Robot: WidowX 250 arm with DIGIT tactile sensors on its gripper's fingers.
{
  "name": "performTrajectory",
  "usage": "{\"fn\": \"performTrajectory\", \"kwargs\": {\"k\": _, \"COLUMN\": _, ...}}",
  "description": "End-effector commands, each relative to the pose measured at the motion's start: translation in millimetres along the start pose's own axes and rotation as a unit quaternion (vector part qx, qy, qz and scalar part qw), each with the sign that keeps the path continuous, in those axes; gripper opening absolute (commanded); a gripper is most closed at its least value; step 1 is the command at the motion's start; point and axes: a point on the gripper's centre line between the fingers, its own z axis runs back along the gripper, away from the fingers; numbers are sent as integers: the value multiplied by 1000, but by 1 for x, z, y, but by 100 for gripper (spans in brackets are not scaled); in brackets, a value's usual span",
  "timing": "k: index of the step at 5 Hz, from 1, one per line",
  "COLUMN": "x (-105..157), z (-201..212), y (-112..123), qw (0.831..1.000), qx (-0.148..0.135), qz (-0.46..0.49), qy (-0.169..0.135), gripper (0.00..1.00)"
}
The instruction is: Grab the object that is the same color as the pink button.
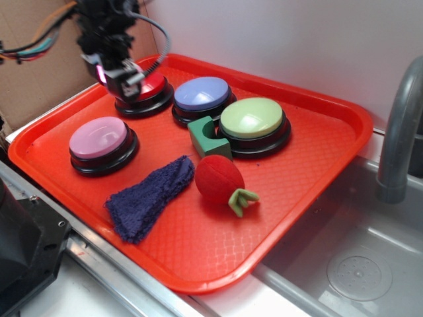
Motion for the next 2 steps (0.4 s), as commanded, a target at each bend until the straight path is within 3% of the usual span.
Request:
{"fn": "performTrajectory", "kwargs": {"k": 1, "x": -21, "z": 33, "y": -18, "qw": 998, "qx": -31, "qz": 60, "qy": 8, "gripper": 0}}
{"fn": "performTrajectory", "kwargs": {"k": 2, "x": -28, "z": 30, "y": -24, "qw": 995, "qx": -31, "qz": 94, "qy": 5, "gripper": 0}}
